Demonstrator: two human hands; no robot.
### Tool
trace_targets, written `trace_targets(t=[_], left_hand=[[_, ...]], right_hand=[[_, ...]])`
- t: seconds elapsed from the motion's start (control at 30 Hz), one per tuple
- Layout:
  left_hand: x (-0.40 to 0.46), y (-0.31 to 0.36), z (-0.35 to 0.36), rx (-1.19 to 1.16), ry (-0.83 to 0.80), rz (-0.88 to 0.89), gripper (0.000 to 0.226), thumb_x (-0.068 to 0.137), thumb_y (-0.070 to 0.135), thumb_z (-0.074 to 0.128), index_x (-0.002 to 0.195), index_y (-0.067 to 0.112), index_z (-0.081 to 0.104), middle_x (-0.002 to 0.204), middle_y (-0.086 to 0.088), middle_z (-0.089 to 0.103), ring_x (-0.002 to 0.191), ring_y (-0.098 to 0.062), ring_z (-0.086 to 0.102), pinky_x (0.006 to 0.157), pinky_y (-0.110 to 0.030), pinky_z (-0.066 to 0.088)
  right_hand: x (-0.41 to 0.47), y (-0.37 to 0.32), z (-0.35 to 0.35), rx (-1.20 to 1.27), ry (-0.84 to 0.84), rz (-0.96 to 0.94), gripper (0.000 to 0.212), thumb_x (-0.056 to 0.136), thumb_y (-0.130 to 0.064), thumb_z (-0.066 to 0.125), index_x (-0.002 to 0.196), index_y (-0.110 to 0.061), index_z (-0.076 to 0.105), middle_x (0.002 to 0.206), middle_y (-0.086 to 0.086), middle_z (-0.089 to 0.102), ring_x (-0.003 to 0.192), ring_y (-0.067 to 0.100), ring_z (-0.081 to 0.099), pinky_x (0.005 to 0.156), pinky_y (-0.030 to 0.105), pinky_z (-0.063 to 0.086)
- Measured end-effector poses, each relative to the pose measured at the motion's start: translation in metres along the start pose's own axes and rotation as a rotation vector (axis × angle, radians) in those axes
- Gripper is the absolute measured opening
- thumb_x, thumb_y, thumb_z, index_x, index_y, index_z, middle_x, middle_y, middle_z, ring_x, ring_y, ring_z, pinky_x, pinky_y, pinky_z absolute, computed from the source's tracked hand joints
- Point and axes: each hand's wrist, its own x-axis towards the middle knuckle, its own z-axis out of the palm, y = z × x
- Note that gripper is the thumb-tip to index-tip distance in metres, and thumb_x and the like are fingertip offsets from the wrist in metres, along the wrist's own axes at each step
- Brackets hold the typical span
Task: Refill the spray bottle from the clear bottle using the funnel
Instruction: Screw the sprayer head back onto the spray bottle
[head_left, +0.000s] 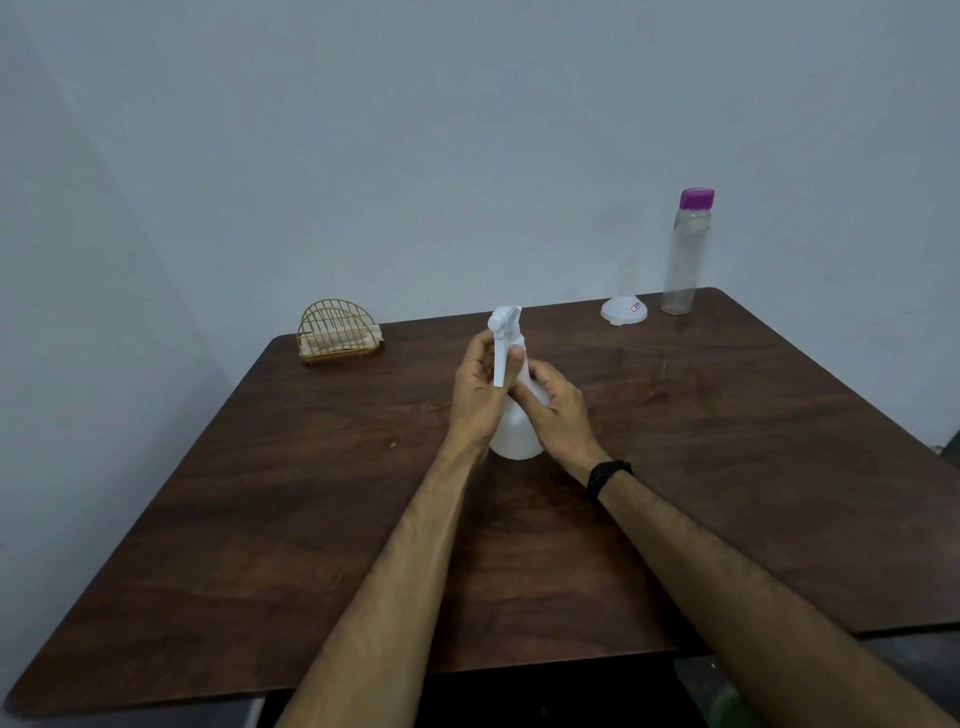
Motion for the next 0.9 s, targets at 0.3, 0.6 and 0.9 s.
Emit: trace_targets(t=[0.3,0.6,0.9], left_hand=[[0.002,0.000,0.000,0.032,-0.063,0.017,0.032,0.101,0.029,0.058,0.130,0.017,0.064,0.118,0.003,0.072,0.109,-0.012,0.069,0.092,-0.030,0.057],[0.001,0.004,-0.007,-0.010,-0.120,-0.072,0.021,0.101,0.036,0.057,0.113,0.023,0.068,0.102,-0.007,0.073,0.094,-0.012,0.071,0.085,-0.033,0.058],[0.000,0.003,0.000,-0.073,0.006,-0.065,0.023,0.098,0.024,0.063,0.118,0.014,0.067,0.102,-0.005,0.073,0.091,-0.012,0.071,0.079,-0.027,0.059]], right_hand=[[-0.004,-0.004,-0.001,0.007,0.010,-0.032,0.022,0.098,-0.032,0.061,0.119,-0.028,0.064,0.107,-0.013,0.065,0.095,-0.005,0.062,0.076,0.008,0.046],[-0.006,-0.003,-0.005,-0.018,-0.008,-0.013,0.030,0.094,-0.035,0.066,0.123,-0.027,0.064,0.112,-0.008,0.065,0.101,0.003,0.064,0.084,0.017,0.051],[-0.005,0.000,-0.005,-0.030,-0.004,0.003,0.037,0.093,-0.037,0.067,0.125,-0.019,0.064,0.114,-0.005,0.066,0.103,0.008,0.065,0.087,0.025,0.054]])
